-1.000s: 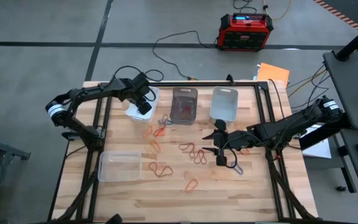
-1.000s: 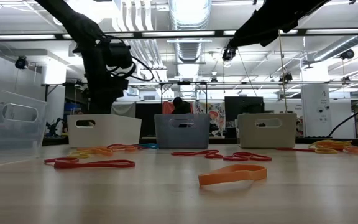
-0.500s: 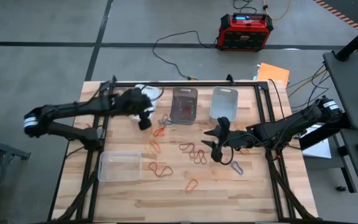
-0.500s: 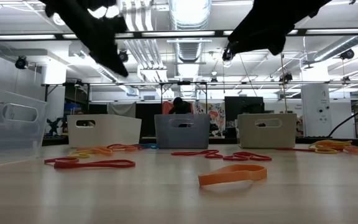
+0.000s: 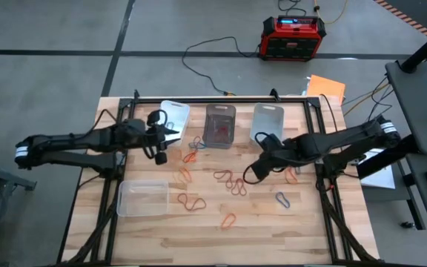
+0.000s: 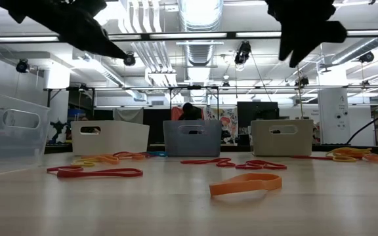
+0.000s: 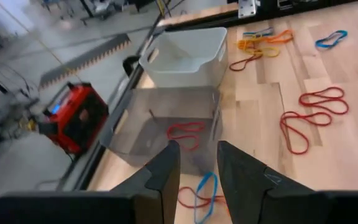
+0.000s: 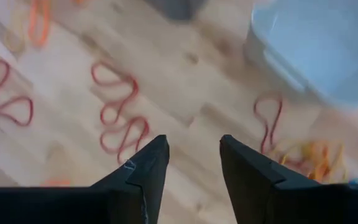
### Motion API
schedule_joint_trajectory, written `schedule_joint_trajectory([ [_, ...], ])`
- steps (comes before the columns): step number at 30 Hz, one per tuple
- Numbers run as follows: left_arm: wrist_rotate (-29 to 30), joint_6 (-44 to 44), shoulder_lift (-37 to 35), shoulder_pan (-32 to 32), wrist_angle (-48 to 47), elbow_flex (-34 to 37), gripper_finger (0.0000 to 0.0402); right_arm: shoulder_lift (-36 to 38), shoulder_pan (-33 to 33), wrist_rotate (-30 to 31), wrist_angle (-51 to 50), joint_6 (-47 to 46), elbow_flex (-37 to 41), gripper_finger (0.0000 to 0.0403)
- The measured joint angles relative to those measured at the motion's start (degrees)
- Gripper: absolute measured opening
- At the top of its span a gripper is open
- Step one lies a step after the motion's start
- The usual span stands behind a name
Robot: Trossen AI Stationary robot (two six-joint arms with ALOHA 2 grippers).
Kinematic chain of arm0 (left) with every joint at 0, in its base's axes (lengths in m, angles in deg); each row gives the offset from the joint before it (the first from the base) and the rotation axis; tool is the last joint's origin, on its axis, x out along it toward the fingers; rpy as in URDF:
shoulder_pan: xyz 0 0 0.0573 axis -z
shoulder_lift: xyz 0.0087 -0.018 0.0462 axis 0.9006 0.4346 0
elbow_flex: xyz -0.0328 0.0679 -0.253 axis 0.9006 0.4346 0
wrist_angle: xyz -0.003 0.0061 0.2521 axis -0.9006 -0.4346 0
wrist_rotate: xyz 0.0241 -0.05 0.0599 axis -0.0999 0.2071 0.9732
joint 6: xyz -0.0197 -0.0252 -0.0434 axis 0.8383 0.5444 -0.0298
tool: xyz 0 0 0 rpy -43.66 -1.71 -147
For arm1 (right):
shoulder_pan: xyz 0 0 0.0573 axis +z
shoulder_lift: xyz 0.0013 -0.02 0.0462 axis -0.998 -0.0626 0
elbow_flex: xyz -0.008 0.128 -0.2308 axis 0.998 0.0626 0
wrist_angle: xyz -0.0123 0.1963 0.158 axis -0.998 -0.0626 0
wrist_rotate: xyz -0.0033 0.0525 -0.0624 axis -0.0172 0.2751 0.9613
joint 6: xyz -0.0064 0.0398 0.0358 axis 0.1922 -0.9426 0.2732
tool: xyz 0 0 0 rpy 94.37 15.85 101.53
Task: Sort rubber bands into baskets
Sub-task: Put the yellow rubber band into the gray bin
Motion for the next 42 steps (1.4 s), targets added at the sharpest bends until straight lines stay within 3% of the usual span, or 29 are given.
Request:
schedule_joint_trajectory([
  [6, -0.02, -3.82, -0.15, 0.0, 4.82, 0.47, 0.0091, -3.88, -0.39, -10.0, -1.54, -3.58, -0.16, 0.0136],
  [11, 0.0, -5.65, -0.36, 0.0, 5.98, 0.47, 0.0091, -6.32, -0.54, -13.55, -2.98, -6.31, 1.55, 0.0148],
  [21, -0.03, -4.88, -0.39, 0.0, 5.87, 0.47, 0.0091, -6.15, -5.29, -15.09, -1.77, -6.35, 12.71, 0.0166],
  [30, -0.03, -3.59, -0.12, 0.0, 6.04, 0.47, 0.0091, -6.11, -10.35, -17.58, 12.46, -1.59, 23.15, 0.0153],
  [42, -0.03, -3.18, -0.12, 0.0, 6.03, 0.47, 0.0091, -6.58, -10.8, -17.47, 16.39, -1.73, 25.88, 0.0133],
])
